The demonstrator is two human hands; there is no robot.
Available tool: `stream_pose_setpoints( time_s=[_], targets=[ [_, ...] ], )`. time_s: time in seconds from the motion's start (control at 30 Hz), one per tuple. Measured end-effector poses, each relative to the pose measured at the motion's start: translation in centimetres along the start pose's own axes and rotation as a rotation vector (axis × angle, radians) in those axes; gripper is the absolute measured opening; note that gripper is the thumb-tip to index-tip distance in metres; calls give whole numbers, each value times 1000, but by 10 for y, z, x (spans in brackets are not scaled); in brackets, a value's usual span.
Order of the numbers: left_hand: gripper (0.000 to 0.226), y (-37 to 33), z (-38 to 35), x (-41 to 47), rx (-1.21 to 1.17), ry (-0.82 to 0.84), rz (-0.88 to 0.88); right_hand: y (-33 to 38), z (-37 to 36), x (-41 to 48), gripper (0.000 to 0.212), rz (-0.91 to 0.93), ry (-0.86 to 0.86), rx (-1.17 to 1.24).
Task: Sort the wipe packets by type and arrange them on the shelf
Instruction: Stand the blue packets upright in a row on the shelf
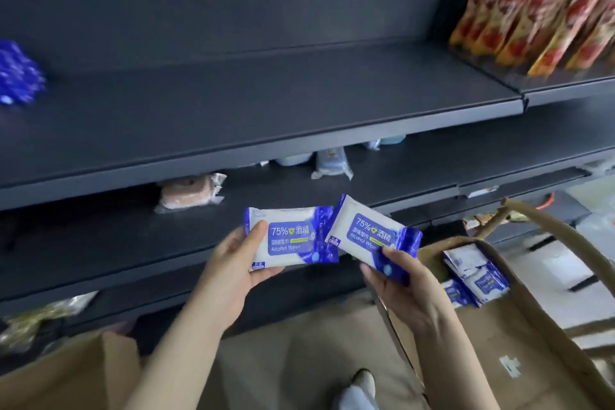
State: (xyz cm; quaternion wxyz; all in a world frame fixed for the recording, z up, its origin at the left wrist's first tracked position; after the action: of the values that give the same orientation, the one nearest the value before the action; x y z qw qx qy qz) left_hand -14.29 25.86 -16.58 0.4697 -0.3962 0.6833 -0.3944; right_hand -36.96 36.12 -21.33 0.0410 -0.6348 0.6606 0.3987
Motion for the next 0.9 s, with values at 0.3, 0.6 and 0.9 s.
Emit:
stream_pose_setpoints(
  time_s=[0.3, 0.6, 0.9],
  targets=[
    [37, -86, 47, -25, -80, -150, -230, 30, -125, -5, 16, 121, 158, -321],
    [24, -135, 85, -15, -151, -380, -359, 45, -219, 35, 31, 153, 371, -520],
    [14, -168, 174, 6, -178, -590, -382, -8, -312, 86, 17, 91, 441, -534]
  ],
)
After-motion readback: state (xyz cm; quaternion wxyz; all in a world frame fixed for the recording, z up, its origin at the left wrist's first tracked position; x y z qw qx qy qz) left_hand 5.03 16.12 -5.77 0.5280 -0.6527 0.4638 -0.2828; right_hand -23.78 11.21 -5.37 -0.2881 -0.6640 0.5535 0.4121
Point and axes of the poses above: each hand's wrist, its own x-axis towards the middle knuckle, its own z-axis out of the back of the hand, y = z × x, the point moved 6 cm from there along x, towards the middle knuckle, and after that the axes turned 5 degrees about -z, right-handed, at the moved point
